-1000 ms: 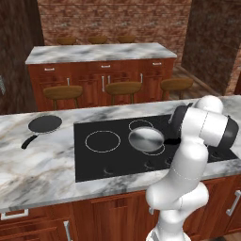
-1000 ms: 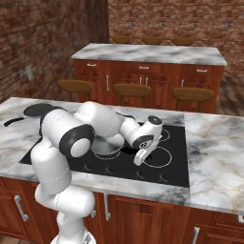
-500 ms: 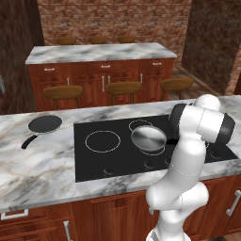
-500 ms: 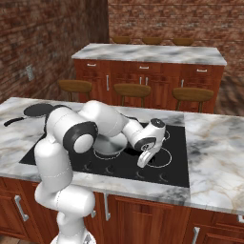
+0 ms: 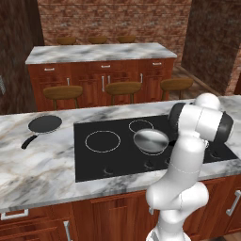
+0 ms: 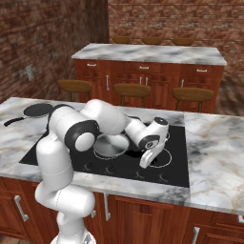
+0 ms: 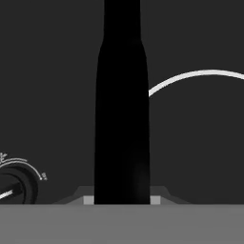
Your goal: Place both pans onto different burners. Then place the bell pepper and the shrimp on different pans.
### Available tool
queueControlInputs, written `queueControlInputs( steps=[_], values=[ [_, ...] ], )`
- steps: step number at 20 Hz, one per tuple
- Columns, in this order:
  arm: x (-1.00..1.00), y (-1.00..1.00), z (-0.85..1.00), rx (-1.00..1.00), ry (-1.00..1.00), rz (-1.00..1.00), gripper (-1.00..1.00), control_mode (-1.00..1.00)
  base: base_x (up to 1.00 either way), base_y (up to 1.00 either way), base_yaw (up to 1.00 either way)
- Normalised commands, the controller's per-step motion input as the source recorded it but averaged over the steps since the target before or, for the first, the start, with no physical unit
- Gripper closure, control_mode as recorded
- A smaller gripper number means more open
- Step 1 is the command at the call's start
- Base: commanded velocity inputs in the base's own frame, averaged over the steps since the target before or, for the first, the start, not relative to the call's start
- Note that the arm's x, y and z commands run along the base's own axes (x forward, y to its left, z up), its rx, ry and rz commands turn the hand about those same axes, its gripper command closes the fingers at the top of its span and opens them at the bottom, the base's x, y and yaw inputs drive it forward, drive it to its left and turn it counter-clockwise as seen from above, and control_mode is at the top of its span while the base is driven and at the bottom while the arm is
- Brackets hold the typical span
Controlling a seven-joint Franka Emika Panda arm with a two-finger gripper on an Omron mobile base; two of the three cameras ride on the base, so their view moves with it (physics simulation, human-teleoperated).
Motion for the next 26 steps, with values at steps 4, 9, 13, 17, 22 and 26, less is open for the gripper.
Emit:
queueControlInputs(
  steps=[4, 9, 13, 17, 22, 26],
  values=[
    [0.0, 0.0, 0.0, 0.0, 0.09, 0.0, 1.0, -1.0, 0.0, 0.0, 0.0],
    [0.0, 0.01, 0.0, 0.0, 0.04, 0.0, 1.0, -1.0, 0.0, 0.0, 0.0],
    [0.0, 0.0, 0.0, 0.0, 0.0, 0.0, -1.0, -1.0, 0.0, 0.0, 0.0],
    [0.0, 0.0, 0.0, 0.0, 0.0, 0.0, -1.0, -1.0, 0.0, 0.0, 0.0],
    [0.0, 0.0, 0.0, 0.0, 0.0, 0.0, -1.0, -1.0, 0.0, 0.0, 0.0],
    [-0.03, 0.09, 0.14, 0.0, -0.05, 0.0, -1.0, -1.0, 0.0, 0.0, 0.0]
  ],
)
